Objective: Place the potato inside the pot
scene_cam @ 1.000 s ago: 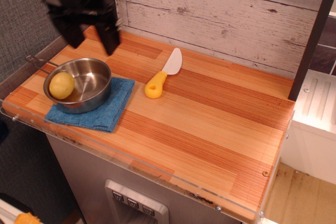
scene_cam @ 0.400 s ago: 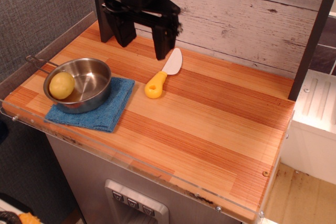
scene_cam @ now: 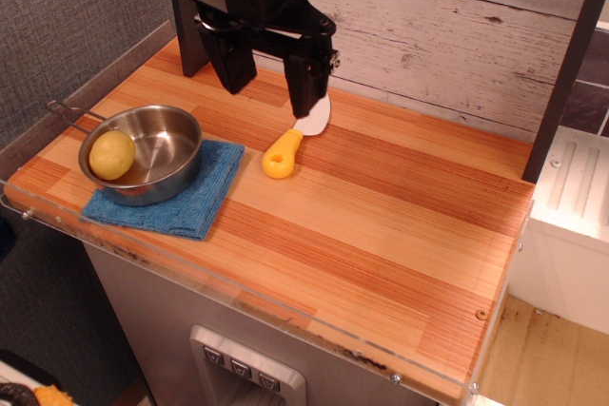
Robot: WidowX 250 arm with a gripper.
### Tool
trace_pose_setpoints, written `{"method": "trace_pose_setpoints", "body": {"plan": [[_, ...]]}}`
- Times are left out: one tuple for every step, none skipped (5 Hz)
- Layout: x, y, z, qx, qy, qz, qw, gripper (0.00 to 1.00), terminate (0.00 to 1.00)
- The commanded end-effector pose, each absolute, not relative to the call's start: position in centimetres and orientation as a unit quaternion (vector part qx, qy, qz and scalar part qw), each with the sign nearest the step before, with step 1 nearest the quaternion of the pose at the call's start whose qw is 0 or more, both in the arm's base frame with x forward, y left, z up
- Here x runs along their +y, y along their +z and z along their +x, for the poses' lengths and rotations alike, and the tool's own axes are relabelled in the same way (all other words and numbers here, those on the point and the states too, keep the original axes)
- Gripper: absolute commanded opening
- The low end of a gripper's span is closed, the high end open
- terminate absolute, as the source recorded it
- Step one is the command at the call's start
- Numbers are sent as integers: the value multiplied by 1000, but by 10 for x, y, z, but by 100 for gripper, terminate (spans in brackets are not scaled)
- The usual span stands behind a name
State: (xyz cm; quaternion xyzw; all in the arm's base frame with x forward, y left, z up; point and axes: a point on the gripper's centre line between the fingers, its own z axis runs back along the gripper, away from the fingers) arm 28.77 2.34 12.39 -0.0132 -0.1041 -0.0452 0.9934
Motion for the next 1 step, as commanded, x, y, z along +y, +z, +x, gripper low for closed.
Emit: {"method": "trace_pose_setpoints", "body": {"plan": [[24,131,282,-122,-43,-13,992,100,100]]}}
